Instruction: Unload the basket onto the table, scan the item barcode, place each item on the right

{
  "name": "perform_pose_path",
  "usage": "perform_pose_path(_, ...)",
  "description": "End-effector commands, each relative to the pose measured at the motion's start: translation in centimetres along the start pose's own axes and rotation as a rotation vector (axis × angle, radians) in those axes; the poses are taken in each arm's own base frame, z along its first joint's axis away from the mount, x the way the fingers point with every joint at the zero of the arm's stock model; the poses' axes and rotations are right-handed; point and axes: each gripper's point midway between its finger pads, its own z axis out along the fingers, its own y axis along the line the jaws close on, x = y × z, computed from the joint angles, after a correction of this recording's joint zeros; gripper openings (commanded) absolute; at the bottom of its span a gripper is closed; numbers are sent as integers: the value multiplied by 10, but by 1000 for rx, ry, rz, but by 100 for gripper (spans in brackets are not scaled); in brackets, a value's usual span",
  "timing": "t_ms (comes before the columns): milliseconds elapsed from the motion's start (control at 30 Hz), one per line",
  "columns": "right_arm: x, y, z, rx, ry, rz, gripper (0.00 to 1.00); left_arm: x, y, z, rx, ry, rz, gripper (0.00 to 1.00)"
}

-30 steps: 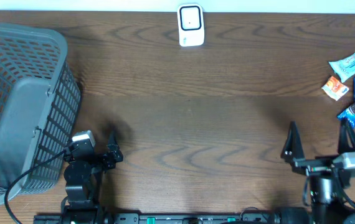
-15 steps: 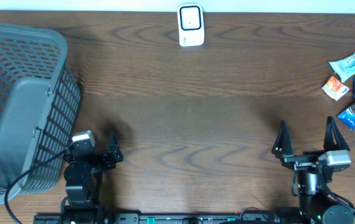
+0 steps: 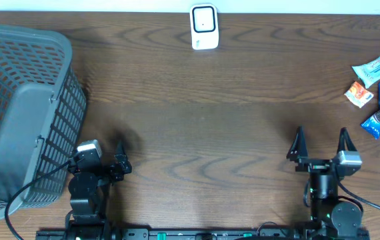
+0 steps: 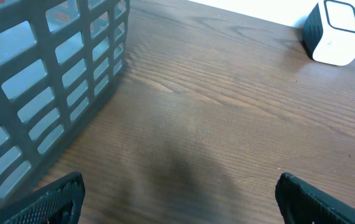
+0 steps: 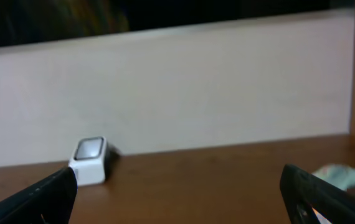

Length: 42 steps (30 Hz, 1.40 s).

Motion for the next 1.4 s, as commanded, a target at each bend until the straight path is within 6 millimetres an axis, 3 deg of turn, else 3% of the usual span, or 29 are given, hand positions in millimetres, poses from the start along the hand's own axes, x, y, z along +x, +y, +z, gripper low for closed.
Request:
perform_pose_path(0, 15, -7, 0, 33, 22, 22, 99, 13, 6, 3, -24, 29, 9, 98)
perform_pose_path(433, 67, -23, -7, 117, 224, 5, 99, 13, 6, 3, -24, 29, 9, 98)
perform_pose_path(1367, 68, -23, -8, 117, 229, 5, 99, 13, 6, 3, -24, 29, 9, 98)
